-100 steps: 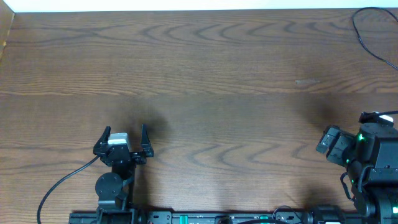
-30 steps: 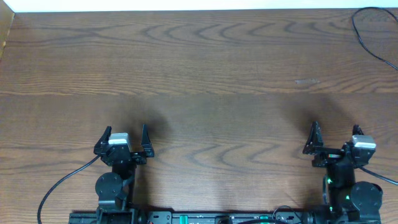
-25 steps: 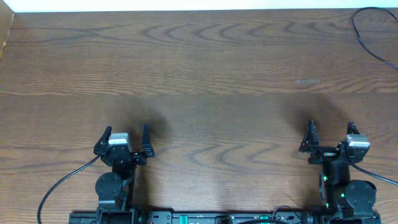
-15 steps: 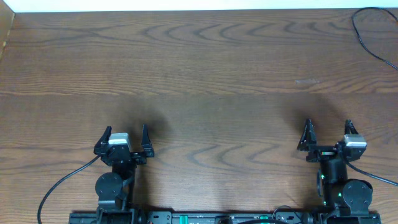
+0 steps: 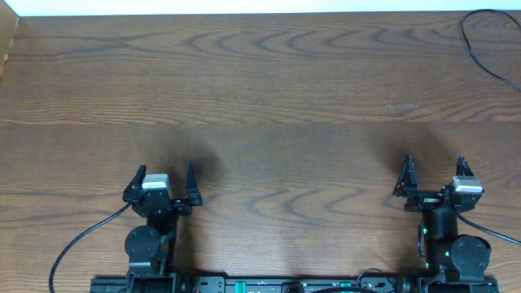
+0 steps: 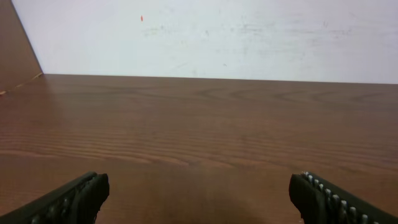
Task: Untangle cables
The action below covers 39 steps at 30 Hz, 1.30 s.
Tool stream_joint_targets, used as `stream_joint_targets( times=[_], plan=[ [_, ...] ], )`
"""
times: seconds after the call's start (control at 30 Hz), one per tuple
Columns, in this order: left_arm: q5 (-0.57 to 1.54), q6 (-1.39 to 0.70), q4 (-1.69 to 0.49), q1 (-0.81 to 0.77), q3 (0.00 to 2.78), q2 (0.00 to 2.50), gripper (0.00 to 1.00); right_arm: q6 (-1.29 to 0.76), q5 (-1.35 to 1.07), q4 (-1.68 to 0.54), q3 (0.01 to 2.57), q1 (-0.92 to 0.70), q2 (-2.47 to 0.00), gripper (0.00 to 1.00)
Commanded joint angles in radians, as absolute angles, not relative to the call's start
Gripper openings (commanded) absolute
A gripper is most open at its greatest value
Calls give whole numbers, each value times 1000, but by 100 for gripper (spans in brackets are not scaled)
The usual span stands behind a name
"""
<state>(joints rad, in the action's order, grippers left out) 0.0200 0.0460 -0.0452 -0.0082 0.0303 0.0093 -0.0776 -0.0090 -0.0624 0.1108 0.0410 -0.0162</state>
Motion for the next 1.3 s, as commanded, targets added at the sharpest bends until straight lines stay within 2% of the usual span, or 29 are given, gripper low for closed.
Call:
stream_joint_targets(
  times=[0.0,0.27,1.27],
  plan=[
    [11,48,-70,-6,4,4,98,-47,-22,-105,101,46,-6,99],
    [12,48,-70,-6,4,4,98,-46,-16,-276,87,46,-6,99],
    [11,48,-70,-6,4,4,98,39,-31,-280,85,46,-6,99]
  ],
)
